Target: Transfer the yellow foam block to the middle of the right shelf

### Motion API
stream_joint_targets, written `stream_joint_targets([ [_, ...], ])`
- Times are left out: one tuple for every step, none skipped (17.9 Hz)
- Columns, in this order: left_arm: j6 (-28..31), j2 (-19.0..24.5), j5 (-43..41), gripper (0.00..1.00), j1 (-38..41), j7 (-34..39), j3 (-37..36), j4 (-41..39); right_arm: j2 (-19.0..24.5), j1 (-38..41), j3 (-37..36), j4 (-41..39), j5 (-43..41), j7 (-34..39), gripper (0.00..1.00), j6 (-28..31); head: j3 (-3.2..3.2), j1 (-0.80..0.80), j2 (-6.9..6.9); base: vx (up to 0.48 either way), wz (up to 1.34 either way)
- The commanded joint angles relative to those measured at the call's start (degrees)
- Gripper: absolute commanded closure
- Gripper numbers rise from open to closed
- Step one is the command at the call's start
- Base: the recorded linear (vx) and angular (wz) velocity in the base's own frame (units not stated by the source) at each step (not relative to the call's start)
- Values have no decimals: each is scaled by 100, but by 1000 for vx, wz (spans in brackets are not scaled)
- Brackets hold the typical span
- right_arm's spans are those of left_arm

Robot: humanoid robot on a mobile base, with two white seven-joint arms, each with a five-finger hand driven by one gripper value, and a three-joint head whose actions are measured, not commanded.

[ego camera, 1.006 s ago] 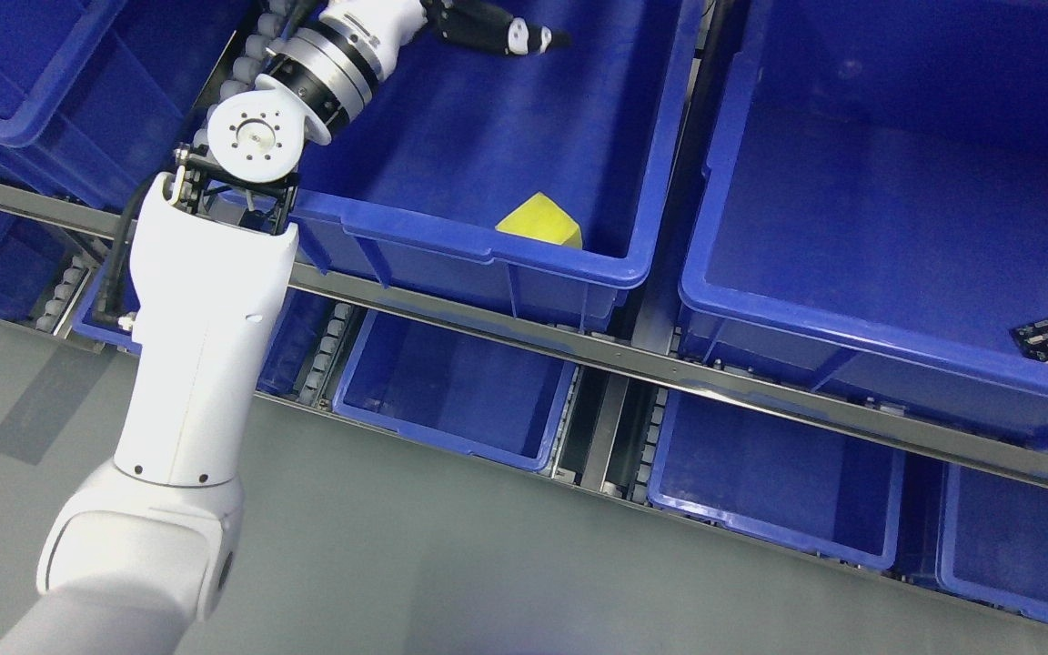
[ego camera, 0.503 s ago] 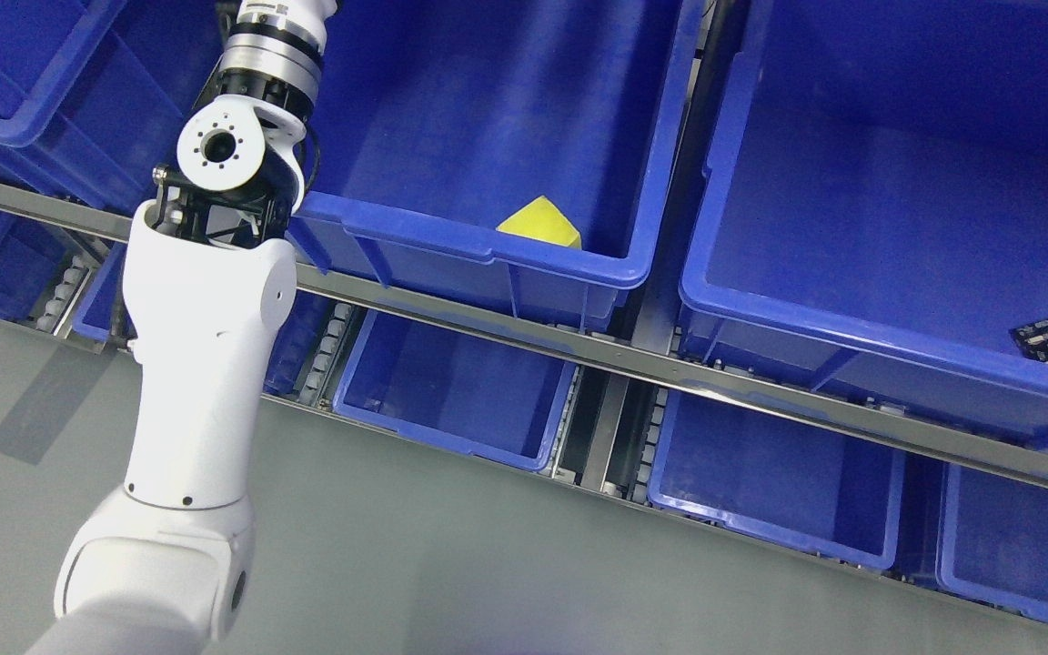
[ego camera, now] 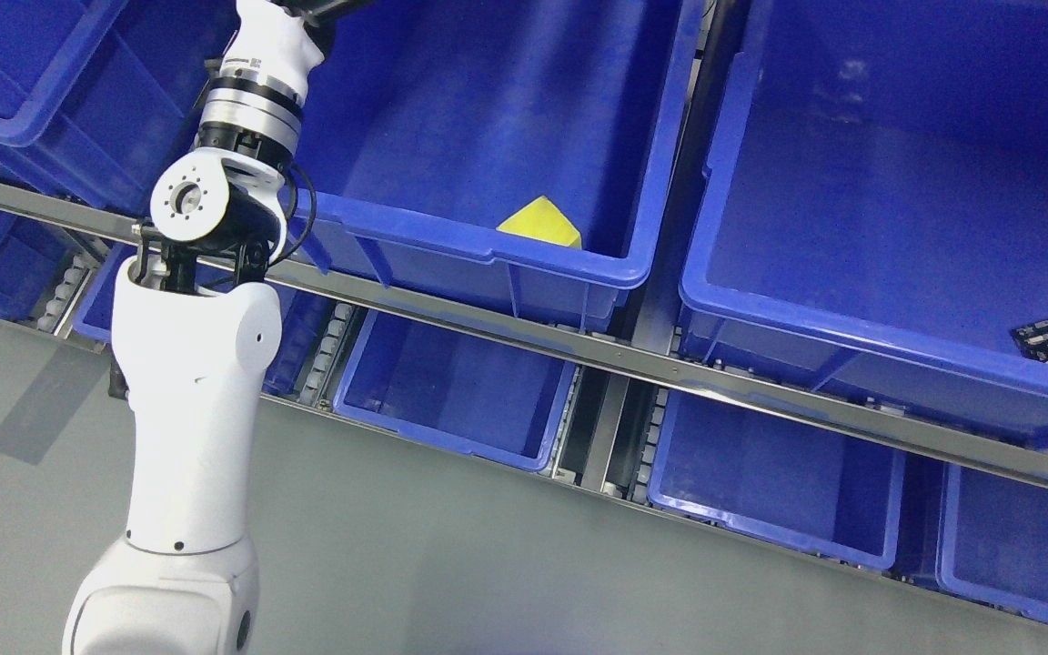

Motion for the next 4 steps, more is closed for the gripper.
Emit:
stream_joint_targets([
  [-45, 69, 69, 0, 325, -202, 434, -470, -100, 9, 0, -100, 18, 3, 0, 4, 0, 0, 0, 0, 0],
  [-45, 69, 69, 0, 334, -203, 469, -470, -100, 9, 0, -100, 18, 3, 0, 4, 0, 0, 0, 0, 0],
  [-45, 69, 69, 0, 334, -203, 478, -470, -100, 9, 0, -100, 18, 3, 0, 4, 0, 0, 0, 0, 0],
  [-36, 69, 69, 0, 334, -211, 478, -470, -100, 9, 0, -100, 18, 3, 0, 4, 0, 0, 0, 0, 0],
])
